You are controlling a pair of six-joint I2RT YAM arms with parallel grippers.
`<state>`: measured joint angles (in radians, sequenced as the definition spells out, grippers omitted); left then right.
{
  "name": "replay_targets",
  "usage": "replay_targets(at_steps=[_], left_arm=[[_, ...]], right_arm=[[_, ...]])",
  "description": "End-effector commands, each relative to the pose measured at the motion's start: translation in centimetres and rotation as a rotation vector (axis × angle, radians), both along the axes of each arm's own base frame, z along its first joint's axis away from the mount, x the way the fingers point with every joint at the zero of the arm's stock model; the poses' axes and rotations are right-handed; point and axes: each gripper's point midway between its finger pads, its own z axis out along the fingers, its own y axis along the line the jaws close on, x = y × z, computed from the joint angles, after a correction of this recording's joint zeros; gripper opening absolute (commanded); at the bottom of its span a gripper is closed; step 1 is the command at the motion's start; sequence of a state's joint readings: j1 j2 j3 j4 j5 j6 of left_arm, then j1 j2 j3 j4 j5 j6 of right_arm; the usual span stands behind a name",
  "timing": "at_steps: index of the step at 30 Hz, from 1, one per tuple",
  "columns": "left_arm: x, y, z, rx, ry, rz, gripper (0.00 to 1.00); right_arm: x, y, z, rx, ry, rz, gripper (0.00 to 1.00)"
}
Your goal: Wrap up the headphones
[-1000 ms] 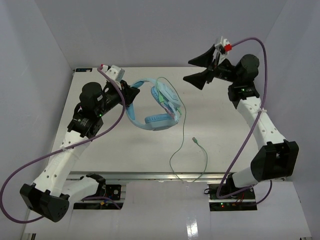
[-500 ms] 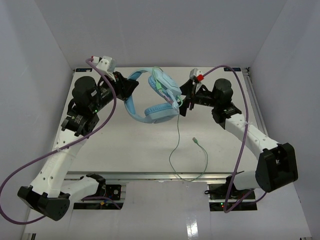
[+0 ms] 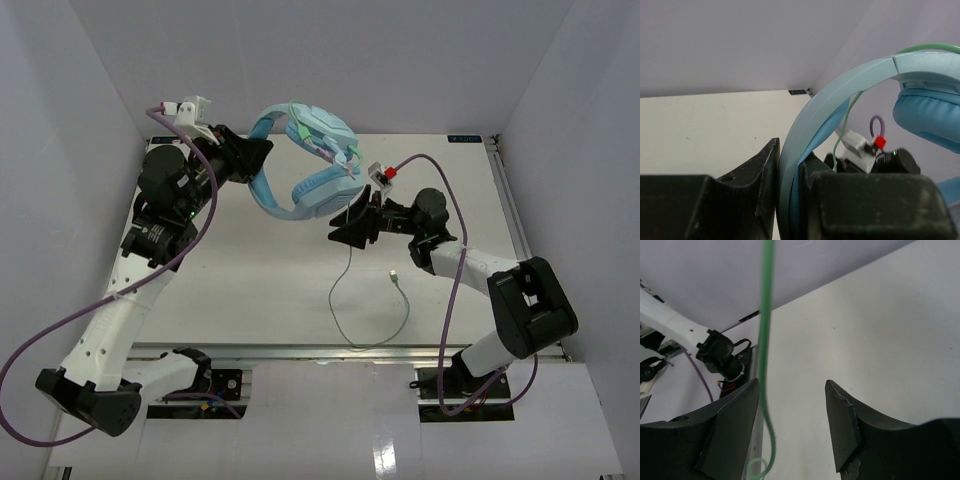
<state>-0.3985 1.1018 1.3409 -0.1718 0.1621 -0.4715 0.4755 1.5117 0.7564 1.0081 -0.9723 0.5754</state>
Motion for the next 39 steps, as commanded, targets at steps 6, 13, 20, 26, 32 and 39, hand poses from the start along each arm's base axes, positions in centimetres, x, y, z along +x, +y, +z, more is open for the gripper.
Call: replay_targets(at_steps=[6, 13, 20, 26, 32, 39], left_arm=[[2.9, 1.0, 9.0, -0.319, -0.156, 0.096, 0.0], [4.2, 0.8, 10.9, -0.372, -0.168, 0.104, 0.0], [4.3, 1.1, 12.0, -0.387, -0.182, 0.12, 0.0], [4.7, 1.0, 12.1, -0.406, -0.182, 0.121, 0.0], [5.5, 1.7, 12.9, -0.387, -0.213, 0.176, 0.0], [8.2, 2.9, 10.6, -0.335, -0.195, 0.302, 0.0]], right_arm=[[-9.7, 1.3, 6.2, 0.189, -0.246, 0.247, 0.6], [-12.0, 3.2, 8.3, 0.249, -0.262, 0.339, 0.6], [-13.1, 4.4, 11.8, 0.411, -0.203, 0.42, 0.62], [-12.4, 5.7, 14.3, 0.515, -0.139, 0.441, 0.61], [-17.3, 5.7, 14.0, 0.516, -0.228, 0.527, 0.52], [-18.8, 6.3, 12.6, 0.397, -0.264, 0.522, 0.3]])
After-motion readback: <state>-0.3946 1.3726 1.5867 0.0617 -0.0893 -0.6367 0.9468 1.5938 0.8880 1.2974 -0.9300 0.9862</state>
